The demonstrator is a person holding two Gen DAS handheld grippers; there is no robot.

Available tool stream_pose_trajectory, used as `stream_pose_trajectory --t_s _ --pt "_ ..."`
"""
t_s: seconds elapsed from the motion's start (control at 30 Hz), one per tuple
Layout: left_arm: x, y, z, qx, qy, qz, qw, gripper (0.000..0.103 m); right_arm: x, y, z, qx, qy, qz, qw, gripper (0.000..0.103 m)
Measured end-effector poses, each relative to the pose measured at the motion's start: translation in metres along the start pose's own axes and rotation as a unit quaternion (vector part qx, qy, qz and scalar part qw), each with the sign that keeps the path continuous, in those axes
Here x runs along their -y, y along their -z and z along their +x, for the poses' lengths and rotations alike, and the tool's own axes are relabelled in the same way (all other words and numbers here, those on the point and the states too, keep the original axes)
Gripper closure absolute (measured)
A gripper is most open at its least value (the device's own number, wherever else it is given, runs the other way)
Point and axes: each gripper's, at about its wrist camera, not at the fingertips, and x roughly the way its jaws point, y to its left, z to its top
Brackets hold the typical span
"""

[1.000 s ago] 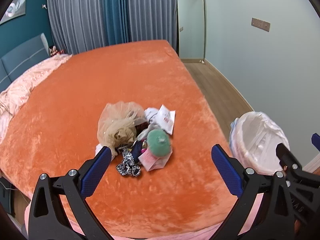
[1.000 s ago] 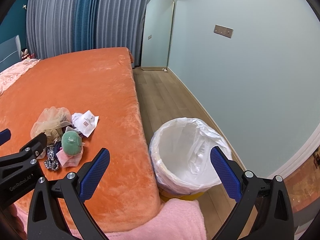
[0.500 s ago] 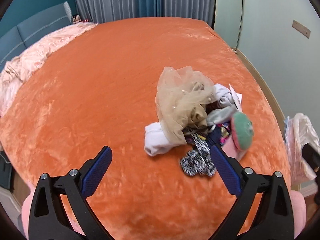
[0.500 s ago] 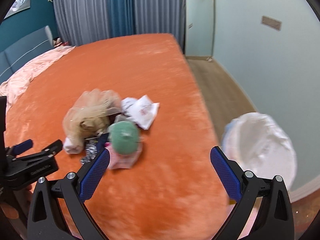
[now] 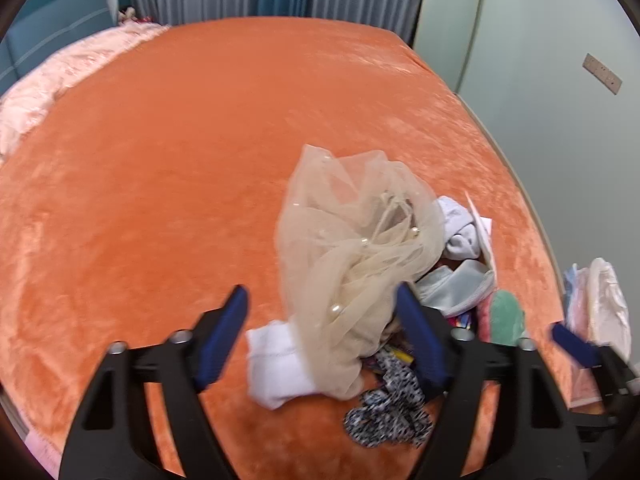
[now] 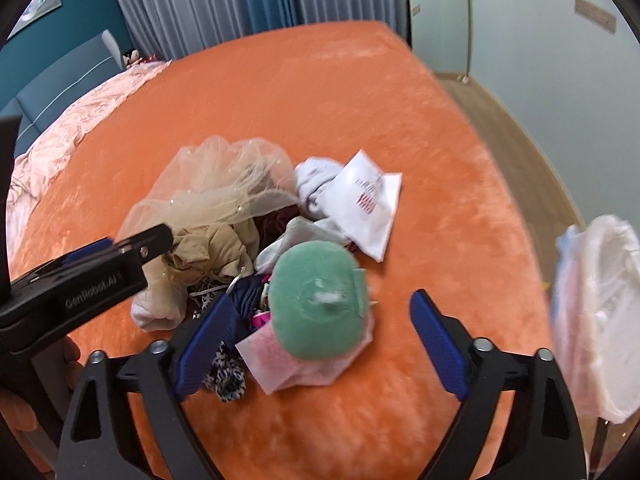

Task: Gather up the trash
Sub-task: 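Grasp the beige mesh bag with left tool while right tool grasps green ball, then carry mesh bag and green ball to the bin and open both tools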

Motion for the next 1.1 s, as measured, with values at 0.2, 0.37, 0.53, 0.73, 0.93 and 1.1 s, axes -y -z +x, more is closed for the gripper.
stream_pose_trajectory --t_s 0.2,0.37,0.53,0.73,0.93,1.1 --pt "0.001 -0.006 0.006 -0.007 0.037 0.000 0.9993 0.079 0.005 0.000 0.022 -0.030 -0.020 0.018 0.999 0.051" --pt "0.003 -0.010 -0.007 0.004 0.040 0.000 0.9992 0.096 0.008 -0.001 0.005 -0.012 -0.033 0.025 0.999 0.056" --pt "0.013 -0.022 -0.041 0.035 0.041 0.004 0.9986 0.099 0.009 -0.007 -0.029 0.023 -0.033 0.023 0.999 0.056" --pt "0.041 -0.041 -0.099 0.086 0.064 0.021 0.9941 0.100 0.023 -0.017 -0.076 0.065 -0.034 0.030 0.997 0.056" --pt "0.092 -0.060 -0.157 0.134 0.108 0.054 0.9836 0.100 0.055 -0.020 -0.128 0.113 -0.009 0.045 0.993 0.056" --pt "0.147 -0.061 -0.186 0.146 0.156 0.090 0.9727 0.100 0.100 -0.012 -0.167 0.145 0.020 0.076 0.986 0.056"
